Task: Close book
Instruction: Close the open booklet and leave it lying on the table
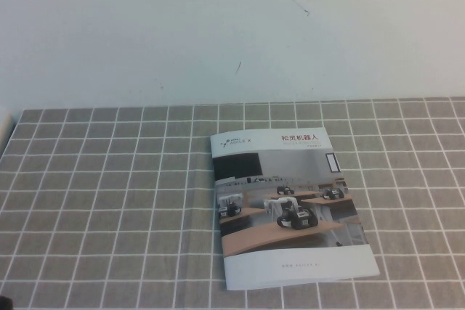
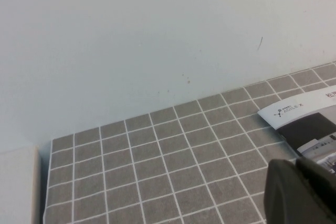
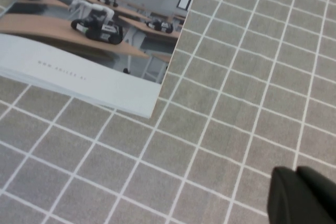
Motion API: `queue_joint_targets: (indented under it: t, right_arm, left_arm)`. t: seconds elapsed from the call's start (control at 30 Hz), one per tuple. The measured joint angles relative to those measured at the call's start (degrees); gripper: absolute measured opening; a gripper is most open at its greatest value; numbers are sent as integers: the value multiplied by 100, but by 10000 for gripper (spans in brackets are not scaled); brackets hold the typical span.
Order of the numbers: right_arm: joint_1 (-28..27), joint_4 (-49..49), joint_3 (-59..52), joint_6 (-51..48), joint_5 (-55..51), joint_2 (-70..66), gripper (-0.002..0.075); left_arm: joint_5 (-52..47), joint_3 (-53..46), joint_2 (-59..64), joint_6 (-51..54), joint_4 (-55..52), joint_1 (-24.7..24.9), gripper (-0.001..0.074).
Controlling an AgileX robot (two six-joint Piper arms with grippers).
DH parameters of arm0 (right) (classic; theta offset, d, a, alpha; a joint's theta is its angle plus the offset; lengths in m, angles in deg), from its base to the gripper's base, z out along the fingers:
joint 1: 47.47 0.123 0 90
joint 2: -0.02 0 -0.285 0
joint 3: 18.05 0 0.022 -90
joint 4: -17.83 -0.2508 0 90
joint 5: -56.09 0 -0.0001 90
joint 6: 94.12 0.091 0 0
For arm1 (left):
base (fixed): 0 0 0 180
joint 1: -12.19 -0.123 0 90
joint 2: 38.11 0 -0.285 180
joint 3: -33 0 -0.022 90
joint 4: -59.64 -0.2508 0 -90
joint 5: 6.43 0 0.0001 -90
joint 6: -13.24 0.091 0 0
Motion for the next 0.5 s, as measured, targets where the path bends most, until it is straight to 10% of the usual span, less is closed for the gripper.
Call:
queue_joint_targets:
  t: [0.5]
  right_arm:
    - [0,-36,0,22,-218,0,-3]
  left_arm:
    - [-411,0,0,0,0,0,-1]
